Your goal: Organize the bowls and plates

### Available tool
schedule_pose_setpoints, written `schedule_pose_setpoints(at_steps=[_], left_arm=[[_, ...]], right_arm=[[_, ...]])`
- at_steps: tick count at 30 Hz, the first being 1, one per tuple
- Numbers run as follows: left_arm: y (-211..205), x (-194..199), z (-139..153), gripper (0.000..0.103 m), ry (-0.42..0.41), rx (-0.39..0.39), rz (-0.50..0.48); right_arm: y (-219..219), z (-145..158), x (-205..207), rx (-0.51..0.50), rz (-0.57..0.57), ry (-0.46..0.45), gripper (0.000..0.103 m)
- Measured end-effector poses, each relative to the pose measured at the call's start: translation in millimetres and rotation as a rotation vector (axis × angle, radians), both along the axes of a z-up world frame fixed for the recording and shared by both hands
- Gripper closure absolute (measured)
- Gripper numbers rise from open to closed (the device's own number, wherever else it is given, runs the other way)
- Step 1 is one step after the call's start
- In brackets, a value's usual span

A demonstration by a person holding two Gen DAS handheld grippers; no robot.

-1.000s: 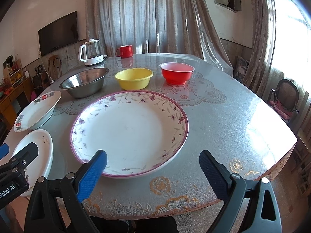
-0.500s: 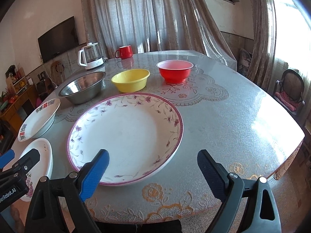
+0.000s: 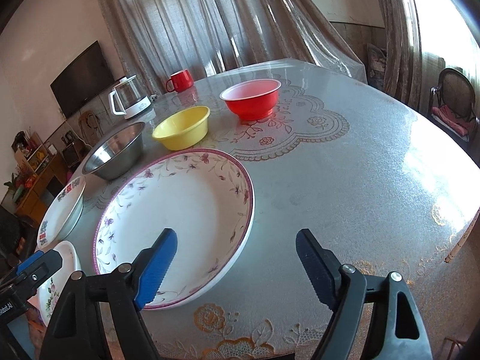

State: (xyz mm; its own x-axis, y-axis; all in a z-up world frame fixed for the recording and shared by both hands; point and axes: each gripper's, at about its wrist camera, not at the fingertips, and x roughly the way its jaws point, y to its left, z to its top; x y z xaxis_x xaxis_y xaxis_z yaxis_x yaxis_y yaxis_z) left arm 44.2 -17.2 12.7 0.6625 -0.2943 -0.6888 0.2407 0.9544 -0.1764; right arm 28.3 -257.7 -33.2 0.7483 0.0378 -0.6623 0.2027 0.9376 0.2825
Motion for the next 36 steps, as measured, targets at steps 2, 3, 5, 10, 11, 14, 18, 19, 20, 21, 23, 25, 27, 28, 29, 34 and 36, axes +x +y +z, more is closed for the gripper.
schedule_pose_setpoints(at_steps=[2,3,5,10,11,14,18,19,20,21,23,25,27,28,29,34,36], left_arm=[[-6.4,6.3,3.2,0.005,-0.011,0.028,-0.027],[-9.0,10.9,3.6,0.01,-0.01,0.037,-0.046],[-12.9,21.7,1.7,0.014,0.018,0.046,-0.066],[-14.9,46.9,-8.3,0.032,0.104,0.034,-0.095],[-16.1,51.9,-9.7,0.037,0.114,0.039,-0.1],[-22.7,63.7,-13.4,0.049,0.138,0.049,-0.133],[-31.7,78.4,-22.3,0.069,0.181,0.074,-0.161],[-33.1,82.6,-25.3,0.07,0.193,0.081,-0.163],[-34.2,85.7,-28.3,0.07,0.202,0.086,-0.167],[-34.9,88.2,-31.3,0.071,0.218,0.088,-0.169],[-35.2,90.0,-33.5,0.074,0.224,0.096,-0.171],[-35.1,90.4,-34.5,0.076,0.22,0.103,-0.174],[-33.7,91.8,-35.1,0.08,0.222,0.099,-0.172],[-33.4,92.3,-35.3,0.08,0.221,0.098,-0.174],[-33.3,91.8,-35.4,0.08,0.218,0.1,-0.178],[-31.4,89.7,-35.6,0.08,0.203,0.095,-0.192],[-29.8,88.9,-35.3,0.08,0.199,0.085,-0.197]], right_arm=[[-5.2,-3.6,4.1,0.019,-0.005,0.016,0.029],[-7.9,-5.7,6.1,0.028,-0.007,0.022,0.035],[-11.3,-10.2,9.7,0.03,-0.007,0.034,0.045],[-14.5,-19.1,17.5,0.037,0.005,0.065,0.061],[-15.0,-19.9,19.1,0.035,0.007,0.067,0.061],[-16.2,-21.5,22.9,0.029,0.016,0.071,0.064],[-17.6,-19.9,28.7,0.034,0.036,0.071,0.064],[-17.1,-20.0,30.6,0.03,0.046,0.071,0.064],[-16.1,-19.8,32.4,0.025,0.057,0.071,0.064],[-14.5,-19.5,33.9,0.018,0.071,0.072,0.064],[-10.6,-19.7,36.7,0.008,0.098,0.071,0.064],[-4.7,-19.8,38.9,-0.003,0.131,0.07,0.064],[3.6,-19.6,40.0,-0.037,0.149,0.068,0.064],[7.0,-19.8,40.3,-0.063,0.148,0.069,0.064],[8.5,-20.1,40.4,-0.075,0.147,0.067,0.064],[5.1,-19.9,41.1,-0.059,0.152,0.072,0.064],[3.0,-19.3,41.5,-0.039,0.153,0.077,0.064]])
